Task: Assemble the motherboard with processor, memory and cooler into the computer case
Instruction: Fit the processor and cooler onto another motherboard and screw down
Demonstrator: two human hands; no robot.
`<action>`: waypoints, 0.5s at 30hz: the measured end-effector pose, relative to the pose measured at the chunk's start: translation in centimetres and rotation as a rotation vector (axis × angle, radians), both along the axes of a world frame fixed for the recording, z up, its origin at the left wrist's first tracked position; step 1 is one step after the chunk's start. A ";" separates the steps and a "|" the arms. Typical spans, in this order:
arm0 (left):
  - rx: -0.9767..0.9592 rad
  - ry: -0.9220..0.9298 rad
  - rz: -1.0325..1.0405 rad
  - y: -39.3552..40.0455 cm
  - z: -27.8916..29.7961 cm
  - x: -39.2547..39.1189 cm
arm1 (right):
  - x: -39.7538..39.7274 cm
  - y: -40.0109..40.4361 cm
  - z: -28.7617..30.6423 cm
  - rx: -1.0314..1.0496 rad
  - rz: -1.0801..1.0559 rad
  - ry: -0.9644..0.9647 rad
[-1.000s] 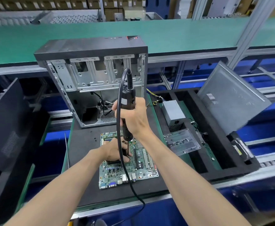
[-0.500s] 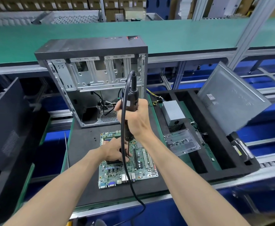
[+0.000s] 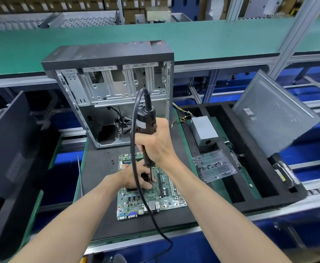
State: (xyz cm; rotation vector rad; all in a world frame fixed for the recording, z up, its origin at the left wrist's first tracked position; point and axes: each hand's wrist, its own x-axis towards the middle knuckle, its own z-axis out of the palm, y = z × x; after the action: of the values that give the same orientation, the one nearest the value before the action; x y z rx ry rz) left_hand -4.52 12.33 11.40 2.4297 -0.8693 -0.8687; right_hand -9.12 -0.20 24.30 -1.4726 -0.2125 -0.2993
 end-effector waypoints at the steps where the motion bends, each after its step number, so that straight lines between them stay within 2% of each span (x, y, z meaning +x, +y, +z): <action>1: -0.011 0.009 -0.003 0.0 -0.1 0.0 | 0.0 0.1 -0.1 0.011 0.006 0.006; 5: 0.073 -0.045 -0.085 -0.2 -0.1 0.2 | 0.7 -0.7 0.0 0.005 0.293 0.066; 15: 0.104 -0.038 -0.079 -0.3 0.3 -0.1 | 1.2 -0.2 -0.6 -0.013 0.288 0.050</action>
State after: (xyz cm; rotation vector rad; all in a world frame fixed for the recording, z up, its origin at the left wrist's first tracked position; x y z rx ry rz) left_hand -4.58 12.00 11.65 2.5235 -0.9622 -0.9208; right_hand -7.95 -0.36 23.71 -1.4385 -0.3824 -0.0285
